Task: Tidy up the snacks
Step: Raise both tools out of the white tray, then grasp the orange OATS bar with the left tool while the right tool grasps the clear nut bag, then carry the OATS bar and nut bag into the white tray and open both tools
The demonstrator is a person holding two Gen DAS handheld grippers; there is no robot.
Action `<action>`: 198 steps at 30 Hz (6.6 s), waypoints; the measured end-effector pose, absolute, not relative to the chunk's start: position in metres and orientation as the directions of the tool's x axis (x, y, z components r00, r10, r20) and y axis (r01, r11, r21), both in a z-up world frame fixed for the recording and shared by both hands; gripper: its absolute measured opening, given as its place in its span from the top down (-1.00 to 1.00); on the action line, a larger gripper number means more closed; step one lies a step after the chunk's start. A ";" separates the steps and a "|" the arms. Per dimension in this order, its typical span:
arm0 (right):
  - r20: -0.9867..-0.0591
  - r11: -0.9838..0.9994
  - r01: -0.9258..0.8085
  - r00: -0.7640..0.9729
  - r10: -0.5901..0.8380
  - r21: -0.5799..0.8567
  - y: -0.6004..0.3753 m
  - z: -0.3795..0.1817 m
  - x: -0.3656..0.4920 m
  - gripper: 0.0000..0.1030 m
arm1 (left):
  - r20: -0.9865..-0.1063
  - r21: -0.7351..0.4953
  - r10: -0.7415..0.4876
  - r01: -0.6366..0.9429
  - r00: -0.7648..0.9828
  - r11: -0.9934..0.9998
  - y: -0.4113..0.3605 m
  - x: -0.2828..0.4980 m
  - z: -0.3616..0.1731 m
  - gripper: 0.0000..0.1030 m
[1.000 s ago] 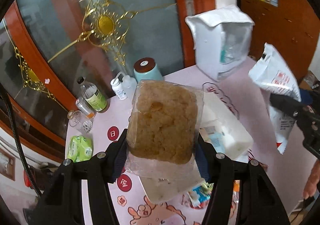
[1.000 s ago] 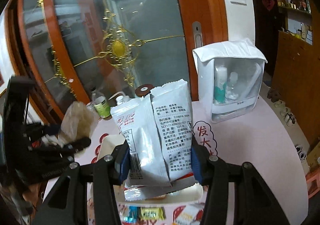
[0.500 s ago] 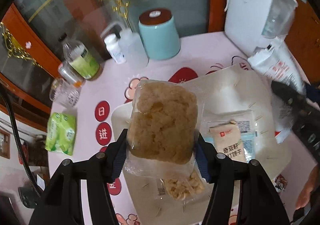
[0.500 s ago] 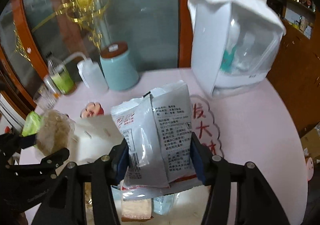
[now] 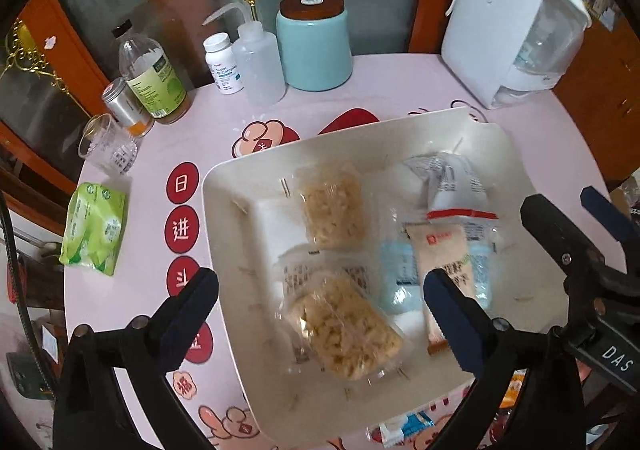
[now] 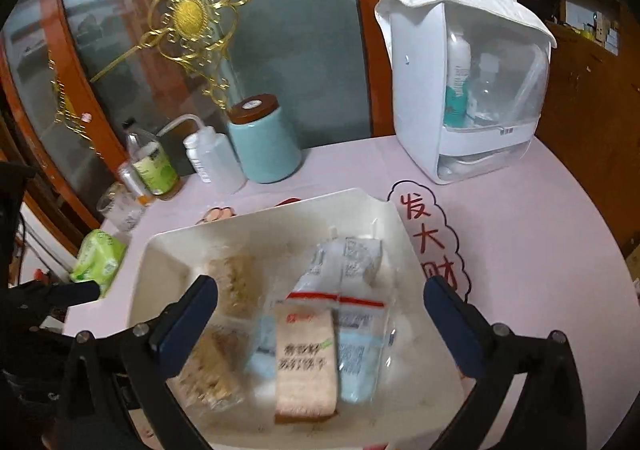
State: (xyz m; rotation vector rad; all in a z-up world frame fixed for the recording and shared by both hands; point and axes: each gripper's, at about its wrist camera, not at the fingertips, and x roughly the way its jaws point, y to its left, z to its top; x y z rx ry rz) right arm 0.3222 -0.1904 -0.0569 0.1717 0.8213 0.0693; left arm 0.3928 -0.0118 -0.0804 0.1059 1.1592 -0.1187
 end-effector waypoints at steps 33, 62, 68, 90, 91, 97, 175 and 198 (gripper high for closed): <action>-0.553 0.978 0.186 0.827 -0.105 0.093 -0.265 0.012 0.086 -1.00 | -0.790 -0.061 -0.310 0.435 0.528 0.898 -0.101 0.168 0.001 -0.98; -0.765 0.962 0.258 0.636 -0.102 0.087 -0.315 -0.098 0.055 -0.96 | -0.870 0.006 -0.238 0.492 0.432 0.870 -0.147 0.144 -0.099 -0.97; -0.814 0.956 0.246 0.581 -0.012 0.161 -0.325 -0.130 0.053 -0.86 | -0.891 -0.008 -0.220 0.471 0.398 0.882 -0.146 0.152 -0.118 -0.98; -0.833 0.958 0.081 0.518 0.195 0.275 -0.309 -0.193 0.104 -0.69 | -0.930 -0.063 -0.233 0.504 0.283 0.861 -0.184 0.227 -0.164 -0.64; -0.833 0.958 0.070 0.515 0.203 0.277 -0.307 -0.194 0.107 -0.67 | -0.934 -0.069 -0.235 0.511 0.269 0.857 -0.187 0.231 -0.168 -0.62; -0.836 0.962 0.011 0.497 0.231 0.273 -0.291 -0.203 0.125 -0.52 | -0.953 -0.110 -0.237 0.516 0.187 0.849 -0.200 0.247 -0.188 -0.30; -0.675 0.985 -0.003 0.727 0.122 0.175 -0.188 -0.035 0.290 0.50 | -0.821 0.087 0.000 0.126 0.570 0.988 -0.050 0.333 -0.035 0.24; -0.679 0.974 0.032 0.722 0.134 0.226 -0.192 -0.048 0.246 0.09 | -0.857 0.118 0.013 0.173 0.516 0.978 -0.050 0.323 -0.072 -0.71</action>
